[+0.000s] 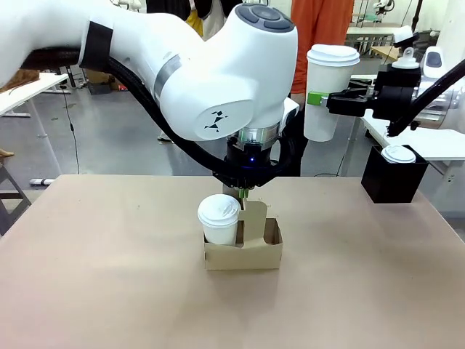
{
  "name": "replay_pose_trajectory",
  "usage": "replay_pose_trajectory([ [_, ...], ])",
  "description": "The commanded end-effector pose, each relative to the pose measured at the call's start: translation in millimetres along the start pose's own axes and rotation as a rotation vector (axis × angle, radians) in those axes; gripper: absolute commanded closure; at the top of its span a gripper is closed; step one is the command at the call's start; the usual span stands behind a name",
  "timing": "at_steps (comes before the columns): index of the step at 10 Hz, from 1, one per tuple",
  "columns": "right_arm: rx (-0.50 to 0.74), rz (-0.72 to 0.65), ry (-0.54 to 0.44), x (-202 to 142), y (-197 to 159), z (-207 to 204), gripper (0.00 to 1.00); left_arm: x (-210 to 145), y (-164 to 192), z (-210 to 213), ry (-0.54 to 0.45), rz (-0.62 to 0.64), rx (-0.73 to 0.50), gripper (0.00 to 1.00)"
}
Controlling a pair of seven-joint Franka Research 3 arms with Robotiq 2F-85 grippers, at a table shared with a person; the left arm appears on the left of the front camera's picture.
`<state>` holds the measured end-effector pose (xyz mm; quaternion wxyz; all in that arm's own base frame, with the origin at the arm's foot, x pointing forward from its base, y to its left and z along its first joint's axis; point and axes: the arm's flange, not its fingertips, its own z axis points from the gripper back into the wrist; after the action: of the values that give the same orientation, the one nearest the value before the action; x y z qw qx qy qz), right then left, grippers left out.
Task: Pour a drink into a cup and package it in a carrier.
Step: Insert the held 600 ml Paper Cup into the Cup Carrier.
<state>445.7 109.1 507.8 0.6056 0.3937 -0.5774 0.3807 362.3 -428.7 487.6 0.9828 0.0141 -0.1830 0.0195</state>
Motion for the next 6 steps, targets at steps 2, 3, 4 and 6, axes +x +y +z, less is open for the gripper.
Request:
replay_pose_trajectory([
  [2,0.000,0.000,0.000,0,0,0,0.20,0,5,8,-0.006,-0.018,-0.033,0.40],
  [3,0.074,-0.038,0.020,-1,-11,-10,0.20,-1,10,20,-0.017,-0.033,-0.058,0.00],
  [4,0.144,-0.069,0.030,-4,-24,-19,0.20,-1,17,33,-0.006,-0.066,-0.093,0.36],
  [6,0.236,-0.079,0.046,-20,-42,-36,0.20,3,38,62,0.022,-0.141,-0.144,0.00],
])
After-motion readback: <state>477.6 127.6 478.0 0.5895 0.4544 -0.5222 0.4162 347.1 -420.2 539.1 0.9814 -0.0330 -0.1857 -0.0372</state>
